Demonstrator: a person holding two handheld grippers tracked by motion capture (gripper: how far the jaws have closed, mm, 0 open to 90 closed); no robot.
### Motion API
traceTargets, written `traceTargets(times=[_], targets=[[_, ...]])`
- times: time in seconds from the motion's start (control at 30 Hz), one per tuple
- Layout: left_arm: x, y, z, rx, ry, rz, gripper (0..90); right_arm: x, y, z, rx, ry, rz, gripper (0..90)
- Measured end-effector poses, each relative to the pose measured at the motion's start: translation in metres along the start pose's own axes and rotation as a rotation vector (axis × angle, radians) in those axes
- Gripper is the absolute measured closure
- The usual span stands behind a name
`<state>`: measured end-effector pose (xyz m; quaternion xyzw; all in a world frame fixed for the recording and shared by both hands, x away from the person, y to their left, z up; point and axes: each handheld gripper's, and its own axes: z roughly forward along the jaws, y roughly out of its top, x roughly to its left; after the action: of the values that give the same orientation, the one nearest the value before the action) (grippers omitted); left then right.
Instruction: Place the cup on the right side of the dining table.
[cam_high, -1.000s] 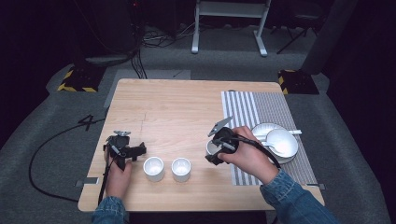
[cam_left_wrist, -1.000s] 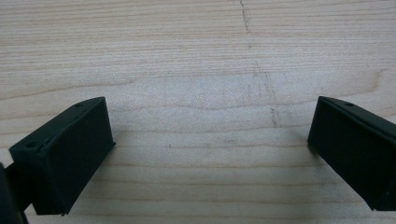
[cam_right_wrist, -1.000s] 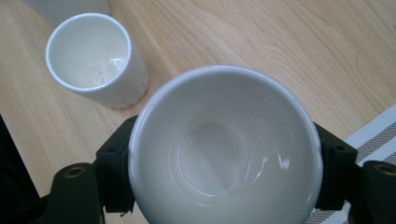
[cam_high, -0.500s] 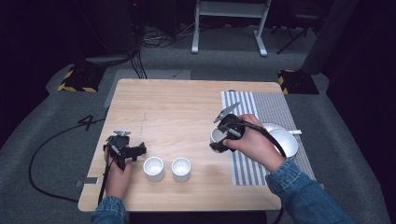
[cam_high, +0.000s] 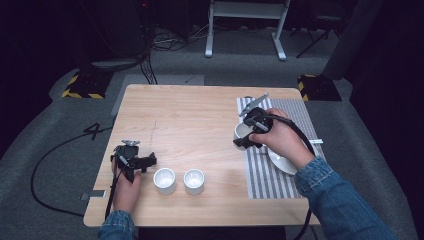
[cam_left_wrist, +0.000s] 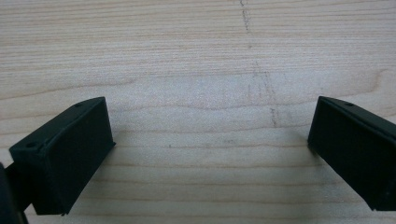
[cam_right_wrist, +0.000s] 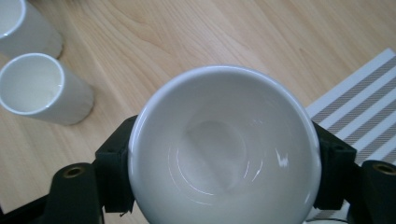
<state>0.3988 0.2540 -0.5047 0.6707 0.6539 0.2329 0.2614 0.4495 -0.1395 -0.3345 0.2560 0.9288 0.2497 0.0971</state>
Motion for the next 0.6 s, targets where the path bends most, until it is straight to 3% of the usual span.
traceTargets(times=[0.13, 0.33, 0.6], targets=[[0.000, 0.000, 0.000, 0.000, 0.000, 0.000, 0.2, -0.010, 0.002, -0.005, -0.005, -0.030, -0.028, 27.1], [0.000, 0.000, 0.000, 0.000, 0.000, 0.000, 0.2, -0.025, 0.002, -0.009, -0.006, -0.053, -0.019, 27.1], [0.000, 0.000, 0.000, 0.000, 0.000, 0.000, 0.2, -0.056, -0.005, -0.006, -0.006, -0.064, -0.027, 27.1]])
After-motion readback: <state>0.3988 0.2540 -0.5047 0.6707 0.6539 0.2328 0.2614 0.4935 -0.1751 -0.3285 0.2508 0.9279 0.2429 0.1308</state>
